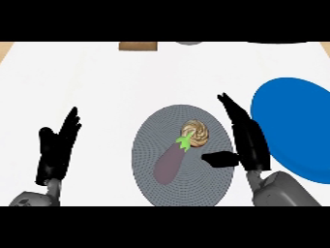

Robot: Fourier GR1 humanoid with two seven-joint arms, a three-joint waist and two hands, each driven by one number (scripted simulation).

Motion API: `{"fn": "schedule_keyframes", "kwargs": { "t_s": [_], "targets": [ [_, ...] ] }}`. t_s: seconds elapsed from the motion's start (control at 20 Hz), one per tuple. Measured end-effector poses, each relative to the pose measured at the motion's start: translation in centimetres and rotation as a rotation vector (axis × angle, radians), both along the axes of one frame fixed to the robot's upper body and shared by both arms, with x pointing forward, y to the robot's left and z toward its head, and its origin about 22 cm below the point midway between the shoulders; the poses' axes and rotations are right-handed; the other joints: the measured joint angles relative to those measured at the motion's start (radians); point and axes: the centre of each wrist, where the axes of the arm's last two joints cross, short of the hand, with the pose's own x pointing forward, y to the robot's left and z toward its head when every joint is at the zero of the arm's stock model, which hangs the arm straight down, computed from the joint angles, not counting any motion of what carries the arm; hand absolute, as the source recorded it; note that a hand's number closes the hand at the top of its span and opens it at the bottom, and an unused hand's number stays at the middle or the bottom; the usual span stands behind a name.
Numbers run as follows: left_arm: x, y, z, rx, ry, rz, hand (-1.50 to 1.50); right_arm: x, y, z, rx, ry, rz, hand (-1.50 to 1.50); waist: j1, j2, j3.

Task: Pick the cupcake from the placemat and place it in the plate

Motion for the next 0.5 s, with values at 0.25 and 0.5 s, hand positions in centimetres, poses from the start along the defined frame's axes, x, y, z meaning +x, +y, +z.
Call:
{"fn": "schedule_keyframes", "kwargs": {
  "t_s": [0.25,0.5],
  "targets": [
    [-0.3,0.2,-0.2,-0.002,0.002,-0.008,0.00,0.9,2.0,3.2,-0.099,0.212,0.035,-1.50,0.007,0.001,0.001],
    [-0.2,-0.2,-0.4,-0.006,-0.002,-0.002,0.00,2.0,3.1,4.4,-0.150,0.367,0.058,-1.50,0.009,0.004,0.003]
  ]
}}
